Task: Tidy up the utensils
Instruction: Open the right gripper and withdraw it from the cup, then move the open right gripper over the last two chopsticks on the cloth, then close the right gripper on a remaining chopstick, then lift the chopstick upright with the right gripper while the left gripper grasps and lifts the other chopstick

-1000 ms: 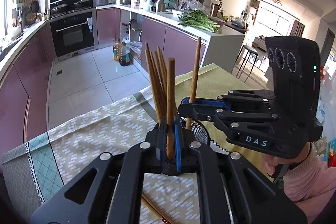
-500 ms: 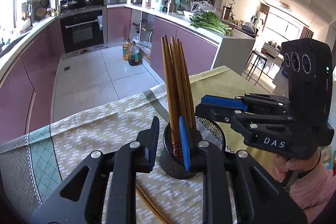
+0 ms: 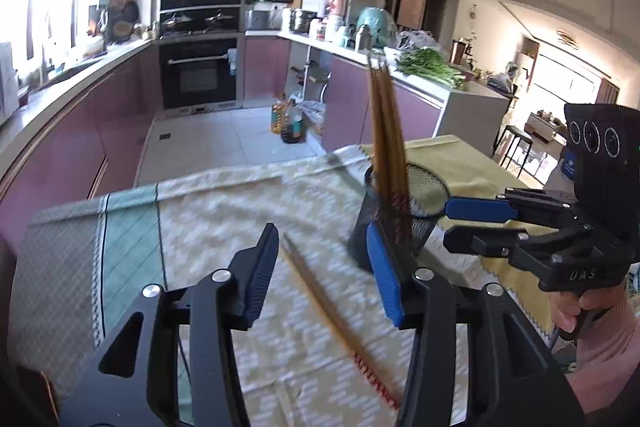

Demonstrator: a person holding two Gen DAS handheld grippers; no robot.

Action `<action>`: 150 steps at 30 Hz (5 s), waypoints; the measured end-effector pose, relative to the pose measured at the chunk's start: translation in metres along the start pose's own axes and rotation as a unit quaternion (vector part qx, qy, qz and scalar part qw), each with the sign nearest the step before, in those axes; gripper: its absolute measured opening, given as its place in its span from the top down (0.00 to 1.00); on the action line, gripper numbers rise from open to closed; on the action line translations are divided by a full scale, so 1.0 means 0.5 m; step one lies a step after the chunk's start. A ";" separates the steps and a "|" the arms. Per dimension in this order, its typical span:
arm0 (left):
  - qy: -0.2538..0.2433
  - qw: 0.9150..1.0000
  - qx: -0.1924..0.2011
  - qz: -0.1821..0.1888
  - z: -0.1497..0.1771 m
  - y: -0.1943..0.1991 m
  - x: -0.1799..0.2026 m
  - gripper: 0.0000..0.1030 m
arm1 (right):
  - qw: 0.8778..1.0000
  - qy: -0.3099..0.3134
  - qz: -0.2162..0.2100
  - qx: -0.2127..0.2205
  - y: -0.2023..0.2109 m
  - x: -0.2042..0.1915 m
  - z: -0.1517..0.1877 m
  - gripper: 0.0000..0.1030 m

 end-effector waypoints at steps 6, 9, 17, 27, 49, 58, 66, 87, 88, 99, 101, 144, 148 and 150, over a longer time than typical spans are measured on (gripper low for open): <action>-0.003 0.998 -0.036 -0.049 0.078 0.004 -0.041 0.47 | 0.998 -0.018 0.004 -0.067 -0.056 -0.016 0.094 0.63; 0.022 0.997 -0.050 -0.055 0.110 0.003 -0.062 0.42 | 0.996 -0.013 0.012 -0.086 -0.075 -0.025 0.123 0.63; 0.053 0.993 -0.075 -0.081 0.158 -0.003 -0.091 0.41 | 0.993 -0.005 0.022 -0.113 -0.105 -0.044 0.158 0.63; 0.057 0.992 -0.083 -0.081 0.179 -0.002 -0.091 0.41 | 0.992 0.009 0.037 -0.122 -0.111 -0.051 0.165 0.64; 0.037 0.992 -0.113 -0.049 0.198 -0.044 -0.046 0.47 | 0.991 -0.023 0.051 -0.123 -0.096 -0.011 0.170 0.73; 0.024 0.990 -0.135 -0.030 0.208 -0.086 -0.013 0.52 | 0.991 -0.031 0.051 -0.123 -0.086 0.001 0.171 0.74; 0.012 0.989 -0.146 -0.033 0.217 -0.113 -0.004 0.62 | 0.991 -0.034 0.052 -0.122 -0.087 0.008 0.169 0.74; 0.023 0.987 -0.156 -0.039 0.209 -0.138 -0.031 0.76 | 0.989 -0.006 0.082 -0.122 -0.179 0.013 0.136 0.77; 0.022 0.987 -0.156 -0.039 0.208 -0.141 -0.032 0.76 | 0.989 -0.007 0.083 -0.121 -0.181 0.014 0.135 0.79; 0.020 0.987 -0.155 -0.043 0.204 -0.152 -0.028 0.78 | 0.990 -0.023 0.079 -0.117 -0.172 0.032 0.138 0.81; 0.018 0.987 -0.155 -0.044 0.204 -0.151 -0.029 0.78 | 0.990 -0.027 0.077 -0.116 -0.169 0.039 0.140 0.84; -0.009 0.985 -0.165 -0.041 0.209 -0.153 -0.010 0.92 | 0.990 -0.038 0.044 -0.126 -0.156 0.016 0.147 0.94; -0.001 0.986 -0.161 -0.044 0.207 -0.150 -0.013 0.93 | 0.992 -0.039 0.040 -0.115 -0.149 0.017 0.138 0.94; 0.004 0.987 -0.157 -0.042 0.205 -0.147 -0.014 0.93 | 0.993 -0.040 0.037 -0.107 -0.141 0.017 0.129 0.94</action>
Point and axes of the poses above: each gripper's, at about its wrist camera, not at the fingertips, and y roughly against the way its jaws point, x to its right, z to its underside, the point moved 7 cm from there along -y, roughly the way its jaws point, and after that the axes turned 15 degrees about x, right-handed, at the moved point
